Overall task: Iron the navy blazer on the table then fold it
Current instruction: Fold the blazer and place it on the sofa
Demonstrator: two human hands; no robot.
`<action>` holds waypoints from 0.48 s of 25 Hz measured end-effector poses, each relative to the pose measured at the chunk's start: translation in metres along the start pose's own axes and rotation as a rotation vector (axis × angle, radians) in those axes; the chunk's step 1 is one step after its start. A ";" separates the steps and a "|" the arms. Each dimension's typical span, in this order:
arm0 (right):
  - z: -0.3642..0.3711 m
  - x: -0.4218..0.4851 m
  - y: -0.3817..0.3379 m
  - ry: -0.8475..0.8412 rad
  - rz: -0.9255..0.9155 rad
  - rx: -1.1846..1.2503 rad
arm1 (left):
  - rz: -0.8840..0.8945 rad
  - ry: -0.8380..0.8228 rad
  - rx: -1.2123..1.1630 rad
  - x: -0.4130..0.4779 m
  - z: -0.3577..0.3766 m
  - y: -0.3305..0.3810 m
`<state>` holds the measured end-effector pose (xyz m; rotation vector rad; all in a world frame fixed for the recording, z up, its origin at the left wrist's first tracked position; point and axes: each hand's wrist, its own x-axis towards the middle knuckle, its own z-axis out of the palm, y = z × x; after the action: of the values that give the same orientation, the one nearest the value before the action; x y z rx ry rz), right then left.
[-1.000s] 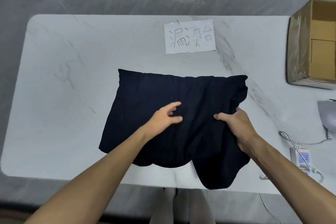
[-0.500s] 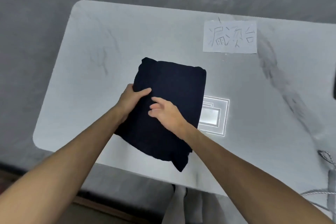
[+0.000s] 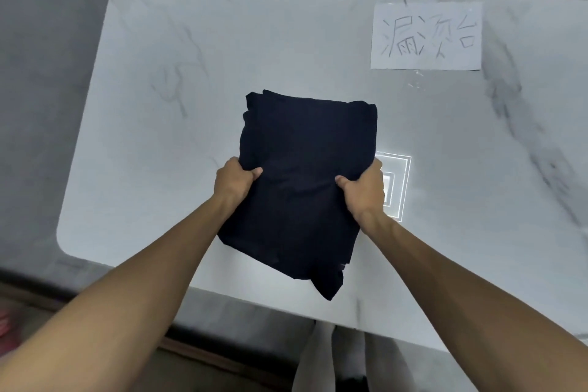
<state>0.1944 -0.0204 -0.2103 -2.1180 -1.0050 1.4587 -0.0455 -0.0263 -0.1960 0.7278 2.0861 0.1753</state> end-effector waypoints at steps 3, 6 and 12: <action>-0.012 -0.001 0.004 -0.096 0.147 -0.011 | 0.000 -0.173 -0.102 -0.009 -0.012 -0.001; -0.029 -0.011 -0.004 -0.110 0.161 0.071 | 0.127 -0.327 -0.119 -0.035 -0.025 0.016; -0.140 -0.071 -0.054 -0.002 0.100 0.335 | 0.349 -0.446 -0.173 -0.134 -0.040 0.115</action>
<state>0.2900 -0.0241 -0.0747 -1.9458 -0.6104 1.5520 0.0304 -0.0016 -0.0334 0.9259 1.4938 0.3480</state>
